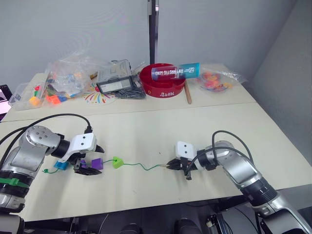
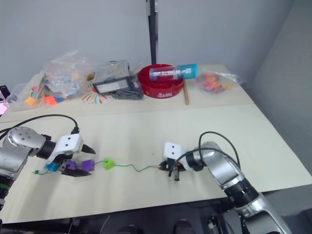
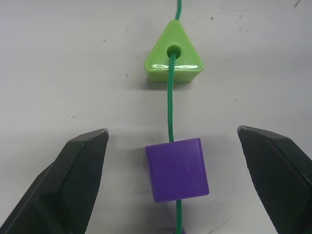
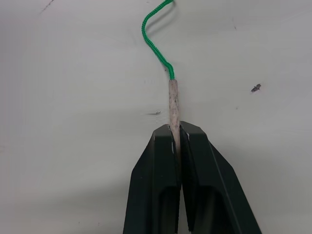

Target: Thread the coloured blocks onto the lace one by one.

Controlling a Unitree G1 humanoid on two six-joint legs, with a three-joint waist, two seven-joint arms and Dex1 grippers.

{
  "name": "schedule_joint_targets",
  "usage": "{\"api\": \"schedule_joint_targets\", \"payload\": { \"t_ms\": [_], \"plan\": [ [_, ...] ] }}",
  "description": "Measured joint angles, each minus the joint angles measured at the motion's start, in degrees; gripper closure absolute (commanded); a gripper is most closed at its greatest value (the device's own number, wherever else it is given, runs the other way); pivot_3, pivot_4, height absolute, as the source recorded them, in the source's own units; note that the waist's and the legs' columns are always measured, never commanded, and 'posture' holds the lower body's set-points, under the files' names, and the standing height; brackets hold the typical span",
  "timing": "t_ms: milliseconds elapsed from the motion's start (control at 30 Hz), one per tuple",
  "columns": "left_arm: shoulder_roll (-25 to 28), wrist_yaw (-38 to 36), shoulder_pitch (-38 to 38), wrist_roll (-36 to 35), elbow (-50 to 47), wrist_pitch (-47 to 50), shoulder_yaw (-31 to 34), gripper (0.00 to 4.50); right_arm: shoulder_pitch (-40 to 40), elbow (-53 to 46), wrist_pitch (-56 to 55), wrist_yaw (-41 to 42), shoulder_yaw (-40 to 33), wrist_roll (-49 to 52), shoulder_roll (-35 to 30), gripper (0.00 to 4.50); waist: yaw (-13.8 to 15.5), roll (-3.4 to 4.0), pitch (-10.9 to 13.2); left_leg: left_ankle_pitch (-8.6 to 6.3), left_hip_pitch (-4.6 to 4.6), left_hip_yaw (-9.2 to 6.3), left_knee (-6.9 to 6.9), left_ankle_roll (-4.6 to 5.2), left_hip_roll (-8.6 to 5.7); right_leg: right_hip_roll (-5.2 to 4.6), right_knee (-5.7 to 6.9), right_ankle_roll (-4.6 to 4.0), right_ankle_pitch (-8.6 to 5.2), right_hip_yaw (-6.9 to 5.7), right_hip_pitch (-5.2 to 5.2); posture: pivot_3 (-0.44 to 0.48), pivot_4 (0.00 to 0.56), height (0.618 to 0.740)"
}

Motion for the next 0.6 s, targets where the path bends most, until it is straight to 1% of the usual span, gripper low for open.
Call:
{"api": "schedule_joint_targets", "payload": {
  "t_ms": [100,267,467,567,600],
  "plan": [
    [-2.64,0.32,-2.79,0.03,-0.06,0.19,-0.37,0.04,-0.03,0.02,0.0,-0.01,0.01,-0.04,0.07,4.5,0.09,0.0,0.0,0.0,0.0,0.0,0.03,0.0,-0.05,-0.04,0.0,0.0,0.0,0.0,0.02,0.0,0.15,0.74],
    [-7.13,1.67,-3.23,0.1,-1.57,1.9,-2.74,0.04,-0.05,-0.17,0.15,-0.03,0.02,0.0,0.18,4.5,0.09,-0.01,0.01,0.0,-0.13,-0.04,0.05,0.0,-0.05,-0.05,0.01,0.0,0.0,-0.01,-0.07,0.0,0.15,0.74],
    [-10.19,4.29,-3.23,1.34,-1.37,1.93,-4.46,0.04,-0.11,-0.25,0.83,-0.02,-0.05,0.02,0.18,4.5,0.16,-0.02,0.01,0.0,-0.14,-0.05,0.08,0.0,-0.07,-0.06,0.01,0.0,0.0,-0.02,-0.05,0.0,0.15,0.74],
    [-10.54,4.55,-3.23,1.82,-1.19,1.93,-4.95,0.04,-0.12,-0.31,0.96,-0.02,-0.05,0.02,0.21,4.5,0.14,-0.02,0.01,0.0,-0.14,-0.06,0.08,0.0,-0.07,-0.06,0.01,0.0,0.0,-0.03,-0.06,0.0,0.15,0.74],
    [-10.54,4.63,-3.23,2.24,-1.16,1.89,-5.03,0.3,-0.12,-0.32,0.98,-0.02,-0.05,0.02,0.21,4.5,0.15,-0.02,0.01,0.0,-0.14,-0.06,0.08,0.0,-0.06,-0.06,0.01,0.0,0.0,-0.03,-0.05,0.0,0.15,0.74]
  ]
}}
